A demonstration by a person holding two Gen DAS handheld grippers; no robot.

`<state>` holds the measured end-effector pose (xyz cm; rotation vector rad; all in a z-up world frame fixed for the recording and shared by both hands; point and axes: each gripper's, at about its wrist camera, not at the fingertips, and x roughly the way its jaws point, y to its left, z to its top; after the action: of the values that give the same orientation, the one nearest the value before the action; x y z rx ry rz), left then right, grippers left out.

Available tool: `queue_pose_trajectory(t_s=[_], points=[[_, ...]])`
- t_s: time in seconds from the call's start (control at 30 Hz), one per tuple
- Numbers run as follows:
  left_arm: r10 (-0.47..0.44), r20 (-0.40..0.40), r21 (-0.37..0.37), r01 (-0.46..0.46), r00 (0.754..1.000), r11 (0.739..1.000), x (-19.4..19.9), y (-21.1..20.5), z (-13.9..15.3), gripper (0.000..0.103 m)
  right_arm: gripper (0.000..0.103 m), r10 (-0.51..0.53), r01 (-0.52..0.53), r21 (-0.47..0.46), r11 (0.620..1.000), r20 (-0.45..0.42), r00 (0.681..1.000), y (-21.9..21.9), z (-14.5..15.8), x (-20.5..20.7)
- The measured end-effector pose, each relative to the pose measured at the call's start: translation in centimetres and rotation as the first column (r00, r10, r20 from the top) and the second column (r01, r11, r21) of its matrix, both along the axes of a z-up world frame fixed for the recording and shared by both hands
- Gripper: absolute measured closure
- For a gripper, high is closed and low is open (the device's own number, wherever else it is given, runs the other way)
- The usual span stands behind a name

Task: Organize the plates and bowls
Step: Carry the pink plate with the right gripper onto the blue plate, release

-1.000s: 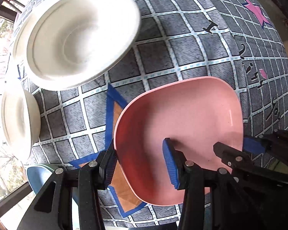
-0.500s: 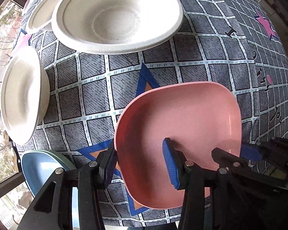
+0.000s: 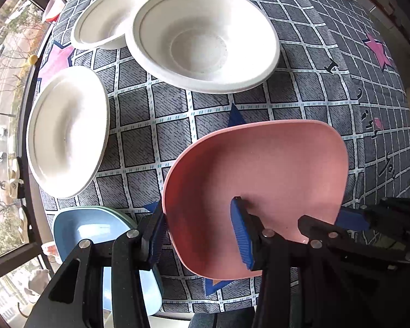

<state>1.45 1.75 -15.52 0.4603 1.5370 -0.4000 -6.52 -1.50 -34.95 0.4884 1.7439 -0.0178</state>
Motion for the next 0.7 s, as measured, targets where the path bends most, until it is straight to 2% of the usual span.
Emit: queue_pose_trajectory(t_s=[0.13, 0.4, 0.7], points=[[0.01, 0.025, 0.003, -0.01, 1.0, 1.0, 0.4, 1.7, 1.8, 0.055, 0.075, 0.04, -0.04, 0.004, 0.999, 0.014, 0.999, 1.8, 1.6, 0.9], [0.078, 0.05, 0.042, -0.08, 0.996, 0.996, 1.2, 8.9, 4.4, 0.055, 0.075, 0.155, -0.156, 0.076, 0.985, 0.03, 0.988, 8.3, 3.1, 2.1], [0.16, 0.059, 0.094, -0.165, 0.985, 0.982, 1.3, 15.5, 3.8, 0.055, 0.075, 0.307, -0.308, 0.127, 0.943, 0.029, 0.951, 16.4, 2.4, 2.7]])
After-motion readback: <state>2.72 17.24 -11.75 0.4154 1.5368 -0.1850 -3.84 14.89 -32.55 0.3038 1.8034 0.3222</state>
